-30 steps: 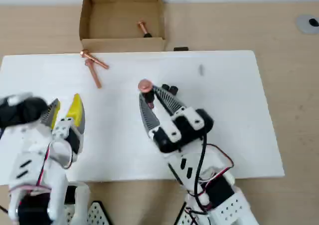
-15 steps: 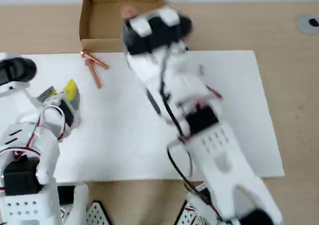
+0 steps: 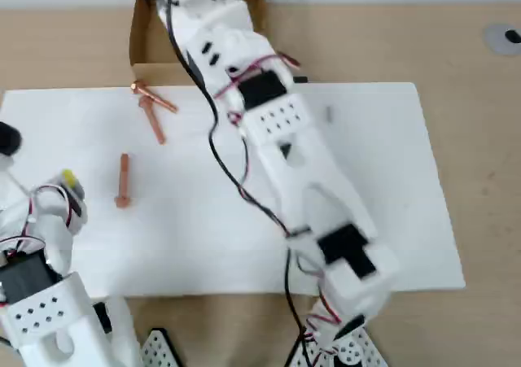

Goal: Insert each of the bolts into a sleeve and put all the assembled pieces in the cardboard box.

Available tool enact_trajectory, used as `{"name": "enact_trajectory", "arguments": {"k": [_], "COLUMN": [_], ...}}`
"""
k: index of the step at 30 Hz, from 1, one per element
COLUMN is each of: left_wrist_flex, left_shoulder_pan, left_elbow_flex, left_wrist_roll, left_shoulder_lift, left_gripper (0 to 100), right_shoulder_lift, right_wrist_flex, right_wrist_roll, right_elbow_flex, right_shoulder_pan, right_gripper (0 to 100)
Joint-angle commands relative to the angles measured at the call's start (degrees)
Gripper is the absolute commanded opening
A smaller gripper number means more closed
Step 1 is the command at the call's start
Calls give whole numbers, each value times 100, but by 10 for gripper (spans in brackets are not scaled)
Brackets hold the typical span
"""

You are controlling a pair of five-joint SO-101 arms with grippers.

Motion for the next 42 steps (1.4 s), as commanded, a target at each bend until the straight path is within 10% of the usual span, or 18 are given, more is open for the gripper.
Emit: {"name": "enact_trajectory", "arguments": {"k": [1, 15, 37, 42], "left_wrist_flex": [-97, -105, -97, -105], "left_shoulder_pan": [-53, -53, 114, 387], "left_elbow_flex": [290, 527, 545, 536], "left_wrist_roll": [-598, -1495, -1653, -1626], "left_shoulder_lift": [-22, -22, -22, -22], "left_gripper": [167, 167, 168, 168], "right_shoulder_lift": [989, 4664, 5851, 5833], "right_wrist_flex": [-176, 193, 475, 862], "right_wrist_roll": [62, -1125, -2207, -2207], "right_elbow_flex": [-1666, -5684, -5789, -5824], "right_shoulder_pan": [215, 875, 1332, 1341], "right_gripper": [9, 9, 18, 167]}}
